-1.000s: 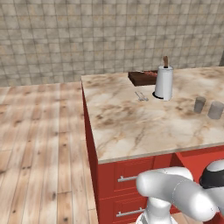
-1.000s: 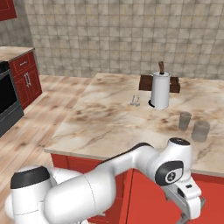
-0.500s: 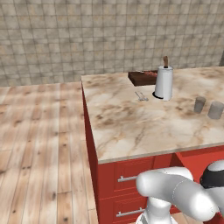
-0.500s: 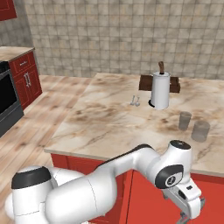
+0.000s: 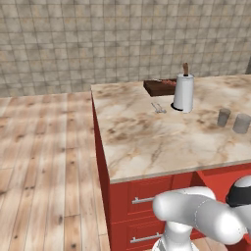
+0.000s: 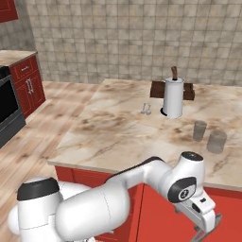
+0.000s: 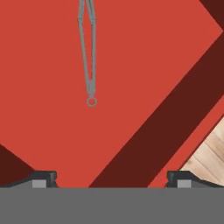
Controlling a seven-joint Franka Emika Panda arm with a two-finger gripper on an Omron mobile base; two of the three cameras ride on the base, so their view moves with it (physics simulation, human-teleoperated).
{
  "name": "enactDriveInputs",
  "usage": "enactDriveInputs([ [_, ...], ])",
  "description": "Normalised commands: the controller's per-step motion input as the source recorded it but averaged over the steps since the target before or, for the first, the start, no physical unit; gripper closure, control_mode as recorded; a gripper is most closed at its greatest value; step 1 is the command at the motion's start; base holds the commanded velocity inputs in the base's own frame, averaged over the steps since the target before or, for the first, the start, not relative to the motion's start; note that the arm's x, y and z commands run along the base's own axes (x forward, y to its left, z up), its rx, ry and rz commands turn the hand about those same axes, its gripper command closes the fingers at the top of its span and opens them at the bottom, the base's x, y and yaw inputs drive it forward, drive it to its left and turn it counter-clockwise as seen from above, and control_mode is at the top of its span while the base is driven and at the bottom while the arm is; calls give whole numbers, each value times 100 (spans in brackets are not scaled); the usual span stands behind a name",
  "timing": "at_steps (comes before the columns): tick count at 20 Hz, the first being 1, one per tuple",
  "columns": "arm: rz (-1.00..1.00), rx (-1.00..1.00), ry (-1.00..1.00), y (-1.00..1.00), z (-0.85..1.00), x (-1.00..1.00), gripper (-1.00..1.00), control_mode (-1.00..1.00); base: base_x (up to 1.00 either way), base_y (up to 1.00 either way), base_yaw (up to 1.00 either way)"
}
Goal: Take the tongs from the drawer on the right and place them on the dining counter next to the tray containing the kebab skewer.
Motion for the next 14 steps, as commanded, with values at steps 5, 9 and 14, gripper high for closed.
enactDriveInputs([
  [5,4,0,0,0,-19,19,-100,-100,0,0,0],
  [9,3,0,0,0,-18,20,-100,-100,0,0,0],
  [14,1,0,-3,0,-23,13,-100,-100,0,0,0],
])
